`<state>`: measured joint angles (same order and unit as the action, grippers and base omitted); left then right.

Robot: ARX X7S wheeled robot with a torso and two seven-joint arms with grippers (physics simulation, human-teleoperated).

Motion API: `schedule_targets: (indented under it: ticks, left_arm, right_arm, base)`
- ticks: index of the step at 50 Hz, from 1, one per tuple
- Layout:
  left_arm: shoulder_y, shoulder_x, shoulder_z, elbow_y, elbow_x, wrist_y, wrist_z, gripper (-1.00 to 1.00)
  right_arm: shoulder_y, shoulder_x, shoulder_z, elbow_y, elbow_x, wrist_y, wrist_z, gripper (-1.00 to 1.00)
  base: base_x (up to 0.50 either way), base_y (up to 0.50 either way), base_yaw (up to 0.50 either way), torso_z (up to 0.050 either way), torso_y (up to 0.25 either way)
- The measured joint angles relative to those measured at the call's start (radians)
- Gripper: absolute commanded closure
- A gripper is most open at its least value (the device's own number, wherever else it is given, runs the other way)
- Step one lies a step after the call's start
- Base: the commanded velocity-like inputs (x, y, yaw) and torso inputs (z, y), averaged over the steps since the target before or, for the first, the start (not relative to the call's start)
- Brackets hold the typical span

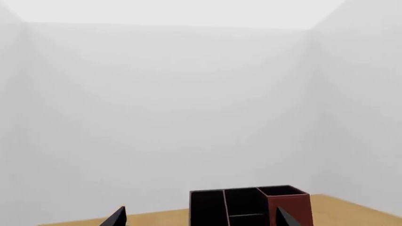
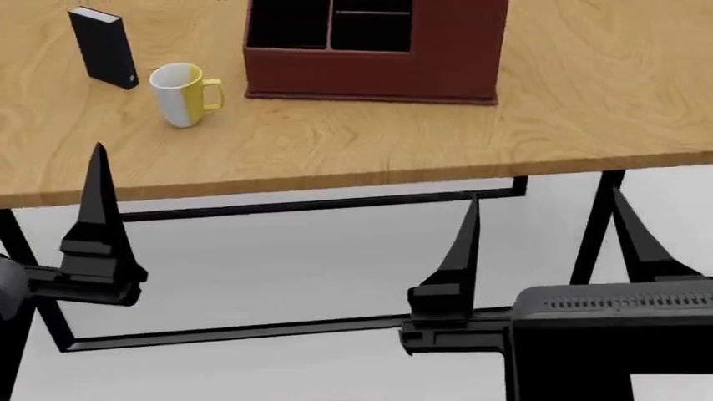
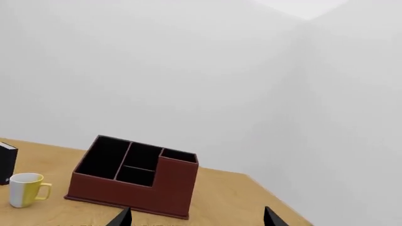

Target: Pick up the book and place it in the back compartment of the caddy.

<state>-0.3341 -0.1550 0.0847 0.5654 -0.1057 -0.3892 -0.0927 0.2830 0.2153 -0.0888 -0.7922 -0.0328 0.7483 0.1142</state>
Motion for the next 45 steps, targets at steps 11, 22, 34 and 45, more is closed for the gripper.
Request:
schedule_targets:
  ticks: [11, 22, 34, 45]
  left_arm:
    - [-0.005, -0.009, 0.009, 0.002, 0.000, 0.000, -0.013, -1.00]
    - [-0.007, -0.017, 0.009, 0.008, -0.004, 0.000, -0.025, -1.00]
    - [-0.012, -0.026, 0.011, 0.005, -0.003, 0.006, -0.041, -1.00]
    - [-0.016, -0.034, 0.008, 0.006, -0.006, 0.006, -0.053, -1.00]
  right_arm:
    - [0.001, 0.007, -0.002, -0.001, -0.001, -0.004, 0.009, -1.00]
    - [0.003, 0.017, -0.017, -0.008, 0.005, -0.001, 0.005, -1.00]
    - [0.003, 0.022, -0.017, -0.016, 0.016, 0.000, 0.006, -1.00]
    - [0.009, 0.026, -0.026, -0.020, 0.021, 0.012, 0.006, -1.00]
  base:
    - [-0.02, 0.00, -0.30, 0.000, 0.000]
    - [0.34, -0.06, 0.00, 0.000, 0.000]
    - [0.49, -0.09, 0.00, 0.000, 0.000]
    - [0.49, -0.09, 0.00, 0.000, 0.001]
